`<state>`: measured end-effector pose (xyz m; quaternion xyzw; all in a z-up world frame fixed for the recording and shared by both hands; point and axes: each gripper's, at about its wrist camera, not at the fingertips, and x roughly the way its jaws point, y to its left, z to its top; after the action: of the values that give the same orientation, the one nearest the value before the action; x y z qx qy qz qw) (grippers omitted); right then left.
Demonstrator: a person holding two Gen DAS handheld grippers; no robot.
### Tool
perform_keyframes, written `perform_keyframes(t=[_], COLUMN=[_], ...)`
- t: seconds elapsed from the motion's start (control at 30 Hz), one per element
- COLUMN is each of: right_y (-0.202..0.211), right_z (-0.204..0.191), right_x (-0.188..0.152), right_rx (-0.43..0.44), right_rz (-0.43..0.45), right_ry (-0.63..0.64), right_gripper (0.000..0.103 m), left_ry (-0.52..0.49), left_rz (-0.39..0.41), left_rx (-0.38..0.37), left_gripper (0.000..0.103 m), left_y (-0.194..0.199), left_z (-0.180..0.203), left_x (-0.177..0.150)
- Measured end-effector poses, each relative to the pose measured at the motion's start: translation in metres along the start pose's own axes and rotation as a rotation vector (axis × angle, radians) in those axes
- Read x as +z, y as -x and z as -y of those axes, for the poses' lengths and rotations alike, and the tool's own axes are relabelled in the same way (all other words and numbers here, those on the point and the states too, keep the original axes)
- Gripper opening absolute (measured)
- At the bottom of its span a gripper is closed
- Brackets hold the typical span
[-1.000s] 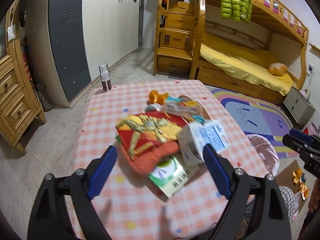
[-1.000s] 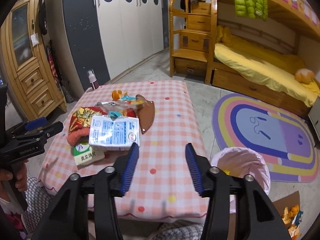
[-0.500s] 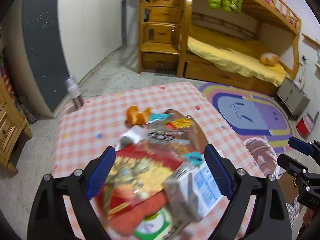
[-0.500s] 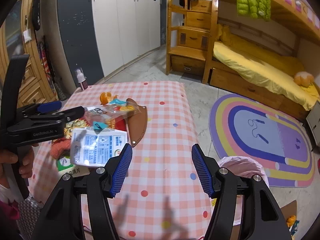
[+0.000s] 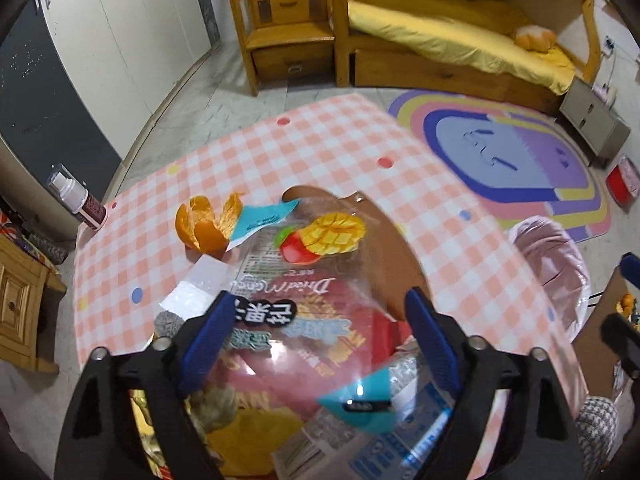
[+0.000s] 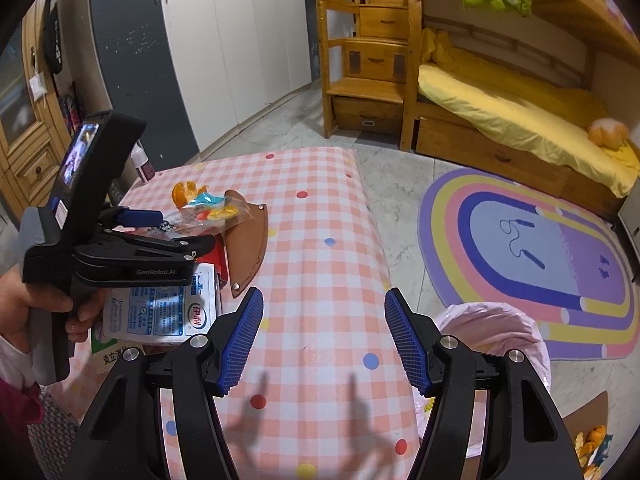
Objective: Collect trash
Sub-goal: 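Grasp the clear plastic snack bag with the left gripper, then grasp the white milk carton with the right gripper while the left holds the bag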
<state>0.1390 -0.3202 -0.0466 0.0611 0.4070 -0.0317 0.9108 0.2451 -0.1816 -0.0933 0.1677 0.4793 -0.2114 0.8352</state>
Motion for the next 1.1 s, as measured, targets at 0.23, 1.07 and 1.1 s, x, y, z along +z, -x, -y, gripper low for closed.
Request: perform_keyframes(t=[0.23,1.07,1.1], right_y=[-0.002,-0.019,-0.022], right_z=[0.002,-0.128,-0.13], right_x=[-0.002,-0.021,-0.024], right_rx=[0.012,0.068,0.052], right_rz=[-0.005,-0.049,-0.064], right_ry=[-0.004,0.205,0.204], right_gripper=[0.064,0.087,0.087], left_ry=[-0.014,0.281,0.285], left_rz=[-0.004,0.363,0.356], left_rx=[-0.003,-0.053,-0.054], left_gripper=[0.038,0.009,0.009], left_y=[-0.003,0.163,0.162], left_z=[-0.003,-0.091,-0.093], left_x=[-0.009,-0.123,-0.128])
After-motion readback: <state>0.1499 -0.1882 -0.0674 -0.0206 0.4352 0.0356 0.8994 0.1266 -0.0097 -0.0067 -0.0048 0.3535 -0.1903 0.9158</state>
